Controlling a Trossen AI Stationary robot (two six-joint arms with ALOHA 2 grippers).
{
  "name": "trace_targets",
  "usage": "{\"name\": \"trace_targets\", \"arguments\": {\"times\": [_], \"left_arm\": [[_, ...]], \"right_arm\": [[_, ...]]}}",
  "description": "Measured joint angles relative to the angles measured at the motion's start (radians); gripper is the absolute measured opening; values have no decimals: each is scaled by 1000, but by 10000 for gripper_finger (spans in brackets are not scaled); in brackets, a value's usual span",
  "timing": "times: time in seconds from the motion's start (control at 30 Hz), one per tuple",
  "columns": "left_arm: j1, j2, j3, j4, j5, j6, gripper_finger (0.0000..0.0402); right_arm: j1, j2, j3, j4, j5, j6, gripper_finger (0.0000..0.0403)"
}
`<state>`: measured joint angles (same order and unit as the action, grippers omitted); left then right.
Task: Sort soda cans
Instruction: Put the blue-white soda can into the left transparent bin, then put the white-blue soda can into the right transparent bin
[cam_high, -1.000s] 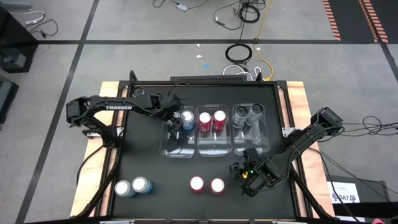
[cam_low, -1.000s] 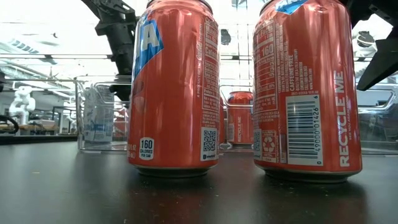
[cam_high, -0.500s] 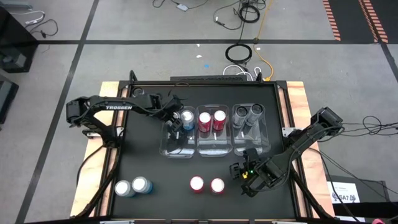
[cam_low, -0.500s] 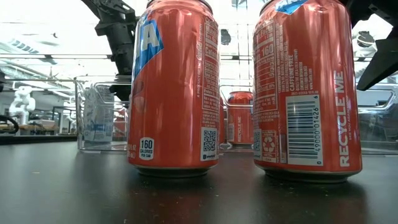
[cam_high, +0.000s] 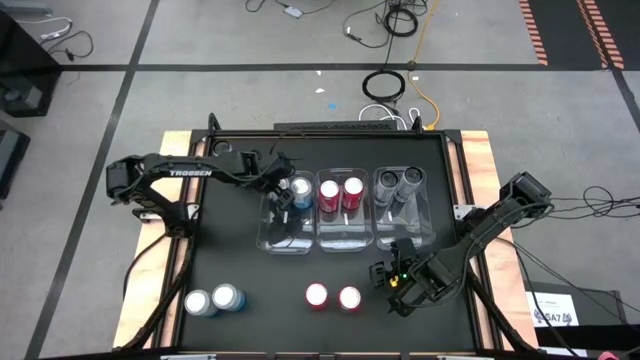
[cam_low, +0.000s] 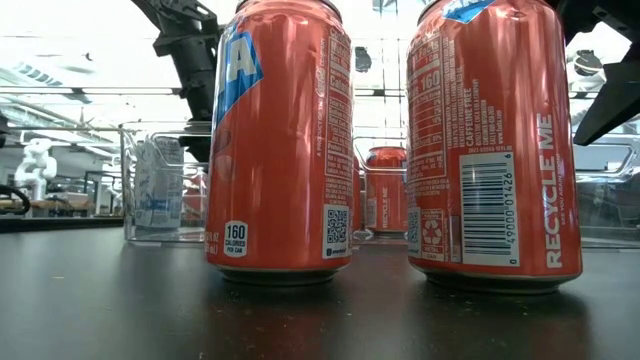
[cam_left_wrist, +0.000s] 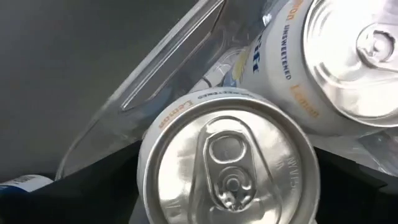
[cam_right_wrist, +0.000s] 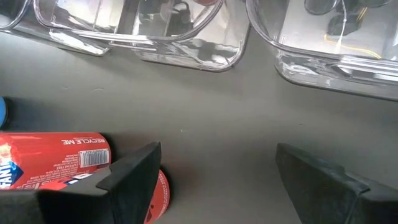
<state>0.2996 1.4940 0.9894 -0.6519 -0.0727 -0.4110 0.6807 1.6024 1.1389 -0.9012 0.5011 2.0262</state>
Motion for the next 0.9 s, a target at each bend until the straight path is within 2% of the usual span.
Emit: {"name": "trace_targets", "arguments": {"times": [0.1, 0.33, 0.7, 0.9], "left_arm": [[-1, 0, 0, 2, -17, 2, 396], [1, -8, 8, -18, 13, 2, 385], [-1, -13, 161, -205, -44, -2, 384], [-34, -90, 208, -283, -45, -76, 384]], "right_arm": [[0, 0, 0, 0, 0, -3, 310], [0, 0, 0, 0, 0, -8, 310], [0, 0, 0, 10, -3, -32, 310], [2, 0, 0, 15, -5, -53, 310]]}}
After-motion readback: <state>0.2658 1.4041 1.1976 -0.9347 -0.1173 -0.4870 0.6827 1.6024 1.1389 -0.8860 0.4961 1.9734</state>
